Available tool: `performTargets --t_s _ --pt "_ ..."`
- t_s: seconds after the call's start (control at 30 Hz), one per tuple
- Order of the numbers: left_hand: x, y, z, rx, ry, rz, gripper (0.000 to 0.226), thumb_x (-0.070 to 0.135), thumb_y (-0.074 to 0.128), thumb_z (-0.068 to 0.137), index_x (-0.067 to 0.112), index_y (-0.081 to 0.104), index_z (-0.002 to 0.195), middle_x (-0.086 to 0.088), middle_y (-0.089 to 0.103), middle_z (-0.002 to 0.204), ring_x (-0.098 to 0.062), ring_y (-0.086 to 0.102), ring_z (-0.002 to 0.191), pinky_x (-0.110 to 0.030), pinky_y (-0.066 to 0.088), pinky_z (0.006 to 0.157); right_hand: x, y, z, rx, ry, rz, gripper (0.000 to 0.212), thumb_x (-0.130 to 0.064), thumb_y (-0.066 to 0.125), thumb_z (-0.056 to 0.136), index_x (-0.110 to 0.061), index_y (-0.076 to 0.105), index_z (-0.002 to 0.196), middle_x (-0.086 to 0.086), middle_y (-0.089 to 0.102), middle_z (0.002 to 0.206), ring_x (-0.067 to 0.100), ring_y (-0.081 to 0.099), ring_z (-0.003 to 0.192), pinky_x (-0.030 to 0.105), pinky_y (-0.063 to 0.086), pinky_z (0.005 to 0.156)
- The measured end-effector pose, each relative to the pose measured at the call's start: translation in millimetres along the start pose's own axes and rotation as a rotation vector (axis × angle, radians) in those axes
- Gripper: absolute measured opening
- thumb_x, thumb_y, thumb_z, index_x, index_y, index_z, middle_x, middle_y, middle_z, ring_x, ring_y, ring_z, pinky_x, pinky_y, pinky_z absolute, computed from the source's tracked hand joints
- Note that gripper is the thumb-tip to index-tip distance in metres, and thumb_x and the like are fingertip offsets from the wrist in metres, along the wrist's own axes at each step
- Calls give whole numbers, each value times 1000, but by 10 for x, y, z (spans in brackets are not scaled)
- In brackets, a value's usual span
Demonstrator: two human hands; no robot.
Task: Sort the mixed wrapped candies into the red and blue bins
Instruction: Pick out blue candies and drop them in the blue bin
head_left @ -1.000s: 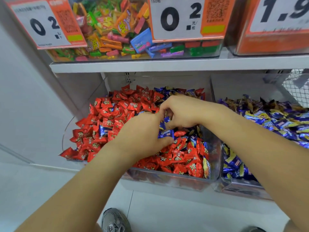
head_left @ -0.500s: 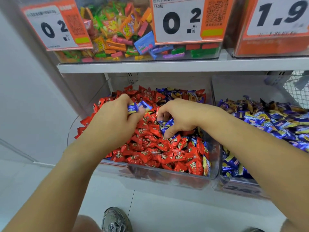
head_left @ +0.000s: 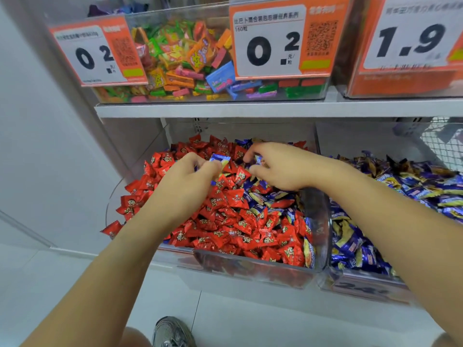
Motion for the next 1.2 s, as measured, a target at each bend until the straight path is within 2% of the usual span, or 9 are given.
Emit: performTargets --t_s 0.1,0.2,0.3,0.47,0.53,0.63,0.77,1.0,1.2 --pt "2 9 57 -8 -36 -201 26 28 54 91 2 54 91 -2 61 64 -13 51 52 -32 40 57 16 -89 -63 -80 38 37 24 -28 44 105 -18 59 120 -2 66 108 14 60 81 31 49 76" --pt "17 156 89 -92 -41 -273 12 14 55 91 3 51 94 -7 73 72 -23 65 61 -27 38 48 16 -113 -109 -115 57 -58 29 -43 48 103 -18 62 106 -2 62 83 11 51 65 26 37 56" --pt "46 314 149 -143 -11 -305 14 1 53 92 5 56 105 -12 74 79 -30 67 62 -26 38 44 15 -136 -119 -121 72 -137 34 -46 50 101 -14 62 98 3 56 69 14 45 57 29 31 52" --pt "130 502 241 -174 134 -22 8 8 56 88 13 60 83 2 49 55 -10 36 42 -22 30 45 142 -249 -142 -82 113 -187 35 -29 49 99 3 64 99 21 62 78 24 43 63 36 39 60" --pt "191 594 248 -188 215 117 9 18 63 85 11 57 84 4 52 57 -7 40 44 -23 33 46 167 -240 -180 -133 119 -195 34 -29 52 98 1 67 100 23 68 88 23 47 64 37 41 60" --pt "229 716 299 -209 283 240 27 31 71 82 8 57 79 -3 63 66 -10 48 51 -21 36 47 105 -227 -199 -80 68 -191 32 -36 56 98 -8 67 89 13 66 77 22 53 63 36 43 60" --pt "137 742 446 -269 303 542 38 47 76 79 11 67 82 0 58 68 -18 54 63 -30 46 56 60 -56 -184 -128 16 -221 25 -44 66 91 -20 65 84 2 67 83 20 61 75 39 51 72" --pt "40 666 520 -412 275 810 44 46 77 79 28 69 119 0 70 109 -22 64 99 -41 56 85 -12 10 -199 -292 5 -195 32 -47 81 77 -32 65 100 -10 58 93 6 53 77 29 39 62" --pt "10 690 498 -377 308 837 22 35 74 84 28 71 105 4 67 93 -20 64 91 -40 56 80 -27 198 -166 -424 50 -306 49 -39 86 73 -29 68 118 -1 64 111 21 59 100 37 52 87"
Point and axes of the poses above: each hand's wrist, its own z-axis towards the middle knuckle, its own y-axis out of the palm, x = y × z, the point moved 6 cm from there along z, towards the middle knuckle
